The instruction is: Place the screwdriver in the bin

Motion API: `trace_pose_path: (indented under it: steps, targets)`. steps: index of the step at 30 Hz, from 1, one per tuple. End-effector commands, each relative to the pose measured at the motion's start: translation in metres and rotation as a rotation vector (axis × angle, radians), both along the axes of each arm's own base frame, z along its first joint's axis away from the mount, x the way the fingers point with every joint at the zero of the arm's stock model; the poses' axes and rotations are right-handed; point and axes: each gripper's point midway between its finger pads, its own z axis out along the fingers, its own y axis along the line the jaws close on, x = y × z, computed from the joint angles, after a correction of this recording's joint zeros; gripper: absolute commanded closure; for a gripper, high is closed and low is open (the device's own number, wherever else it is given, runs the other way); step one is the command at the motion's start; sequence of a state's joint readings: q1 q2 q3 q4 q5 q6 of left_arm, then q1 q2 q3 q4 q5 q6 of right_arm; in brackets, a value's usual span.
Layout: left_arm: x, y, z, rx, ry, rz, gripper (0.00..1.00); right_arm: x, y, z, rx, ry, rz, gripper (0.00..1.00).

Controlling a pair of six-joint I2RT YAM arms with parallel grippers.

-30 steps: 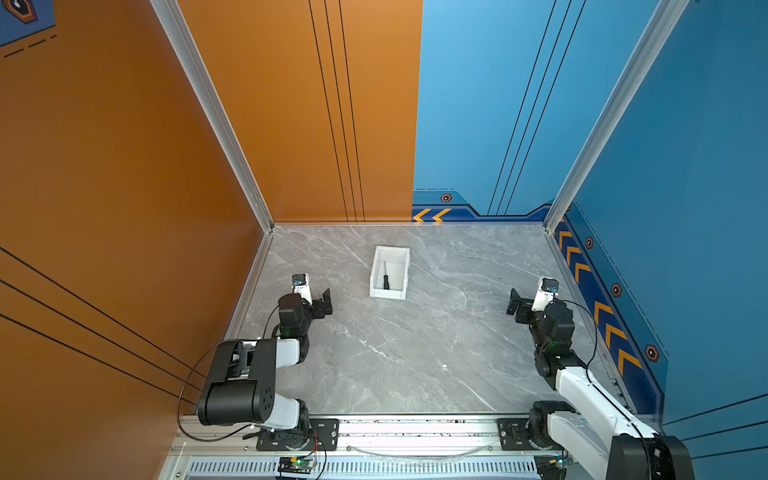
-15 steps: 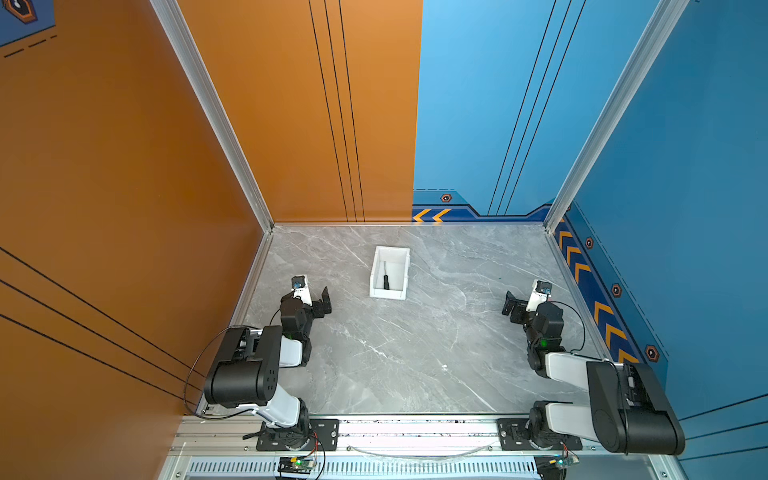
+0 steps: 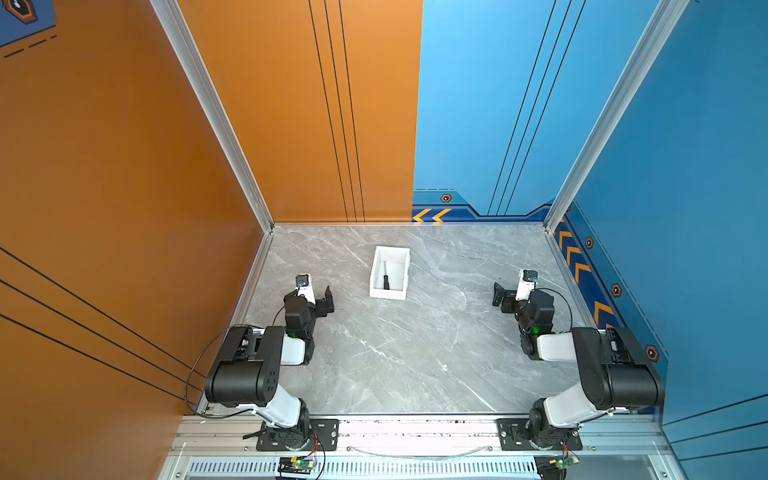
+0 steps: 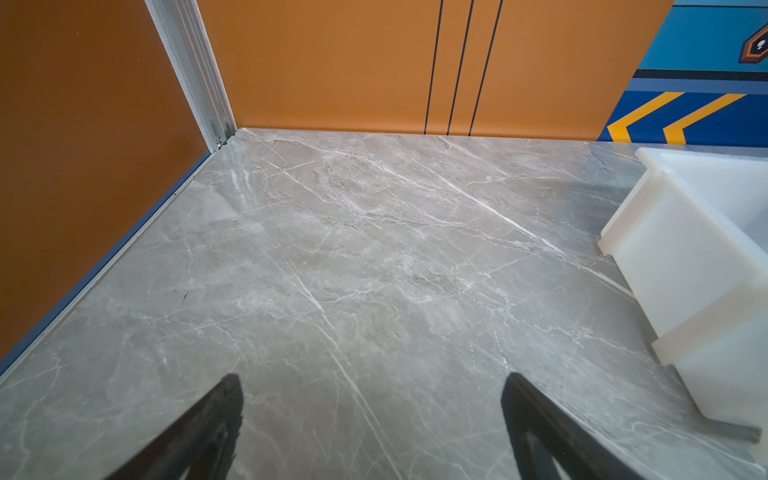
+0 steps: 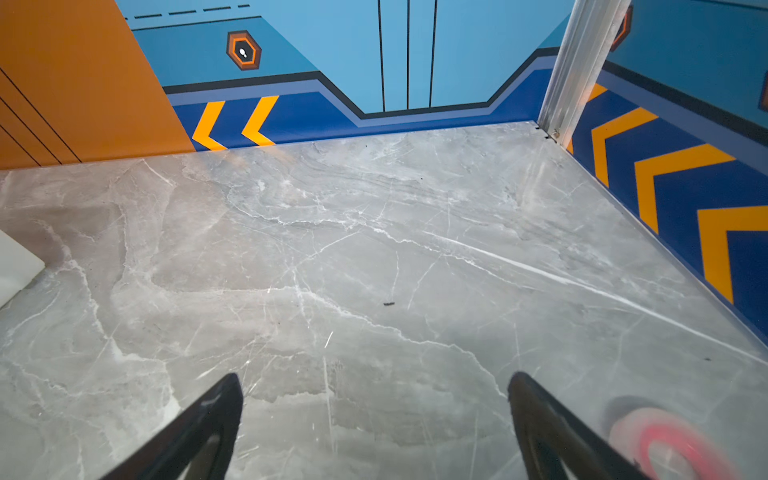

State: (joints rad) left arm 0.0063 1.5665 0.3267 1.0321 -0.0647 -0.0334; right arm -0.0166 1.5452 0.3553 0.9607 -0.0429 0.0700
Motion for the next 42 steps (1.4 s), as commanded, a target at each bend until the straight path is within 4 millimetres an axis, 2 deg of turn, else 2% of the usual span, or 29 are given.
trace_pose_path:
  steps: [1, 42]
  targets:
    - [0.0072, -0.0017, -0.0035, 0.045, 0.051, 0.000, 0.02, -0.0002, 0.0046, -0.0050, -0.019, 0.024, 0.025, 0.00]
    - [0.0064, -0.0028, -0.0039, 0.056, 0.052, 0.004, 0.02, -0.0003, 0.0049, -0.0052, -0.029, 0.025, 0.016, 0.00]
